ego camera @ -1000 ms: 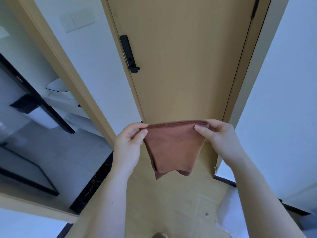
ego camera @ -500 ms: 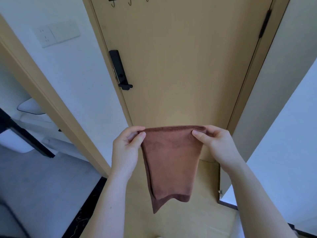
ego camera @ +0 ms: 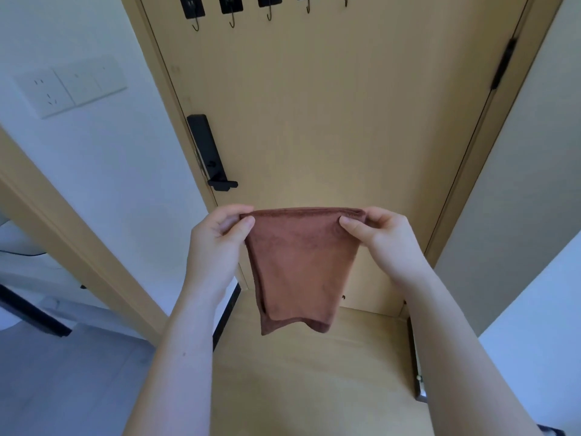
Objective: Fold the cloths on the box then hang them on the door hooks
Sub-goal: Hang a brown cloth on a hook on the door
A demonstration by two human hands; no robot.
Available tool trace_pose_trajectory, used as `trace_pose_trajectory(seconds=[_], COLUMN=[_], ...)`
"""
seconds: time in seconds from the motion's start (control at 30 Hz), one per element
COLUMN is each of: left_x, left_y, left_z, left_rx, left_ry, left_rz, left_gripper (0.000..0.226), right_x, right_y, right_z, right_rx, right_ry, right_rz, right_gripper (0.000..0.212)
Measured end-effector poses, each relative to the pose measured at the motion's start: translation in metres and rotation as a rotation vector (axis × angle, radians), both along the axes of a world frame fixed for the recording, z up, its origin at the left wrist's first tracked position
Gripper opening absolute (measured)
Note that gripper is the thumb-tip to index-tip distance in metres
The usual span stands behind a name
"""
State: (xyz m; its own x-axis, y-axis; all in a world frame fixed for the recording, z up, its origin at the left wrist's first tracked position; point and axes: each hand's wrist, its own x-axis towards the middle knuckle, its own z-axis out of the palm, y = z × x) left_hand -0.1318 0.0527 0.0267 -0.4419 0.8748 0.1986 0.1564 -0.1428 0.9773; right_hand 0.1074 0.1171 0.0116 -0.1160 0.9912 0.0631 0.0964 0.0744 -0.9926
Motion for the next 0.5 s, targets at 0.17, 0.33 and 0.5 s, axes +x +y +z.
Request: trace_pose_trajectory(seconds=[0.17,0.33,0.5], left_x=[-0.013,-0.024,-0.043], left_y=[0.039,0.078,0.128], left_z=[-0.002,-0.006,0.001], left_rx=[0.004,0.064,0.082], left_ry=[-0.057,-0.126,-0.130], left_rz=[0.063,0.174,0.224], left_gripper=[0.027,0.019,0.024], right_x=[-0.024,-0.051,-0.076], right_y=[0.042,0.100,0.157], right_z=[0.001,-0.003,0.004], right_rx=[-0.014,-0.051,-0.069], right_ry=[0.021,0.013,0.044], right_rz=[0.004,0.132,0.204], right_gripper=[0.006,0.024,0.011])
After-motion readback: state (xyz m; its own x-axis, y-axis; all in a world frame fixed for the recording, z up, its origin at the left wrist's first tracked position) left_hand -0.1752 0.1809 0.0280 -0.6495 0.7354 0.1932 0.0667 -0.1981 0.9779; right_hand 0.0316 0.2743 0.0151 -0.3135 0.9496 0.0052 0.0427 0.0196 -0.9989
